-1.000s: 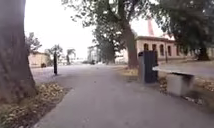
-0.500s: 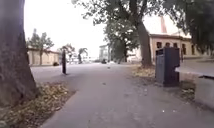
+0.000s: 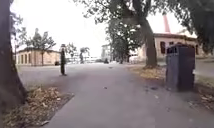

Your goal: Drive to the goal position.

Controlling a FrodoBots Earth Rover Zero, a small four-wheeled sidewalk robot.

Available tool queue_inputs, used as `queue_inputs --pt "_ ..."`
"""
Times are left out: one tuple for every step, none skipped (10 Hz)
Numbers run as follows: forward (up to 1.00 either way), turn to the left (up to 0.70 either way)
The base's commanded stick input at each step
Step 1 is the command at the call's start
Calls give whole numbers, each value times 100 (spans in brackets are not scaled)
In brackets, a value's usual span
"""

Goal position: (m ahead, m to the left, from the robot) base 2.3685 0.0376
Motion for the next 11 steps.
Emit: queue_inputs --pt "70 4" --pt "70 4" --pt "70 4" --pt "70 4" --pt "70 1" --pt "70 -8" --pt "70 -16" --pt "70 -25" --pt "70 -25" --pt "70 -5" --pt "70 4"
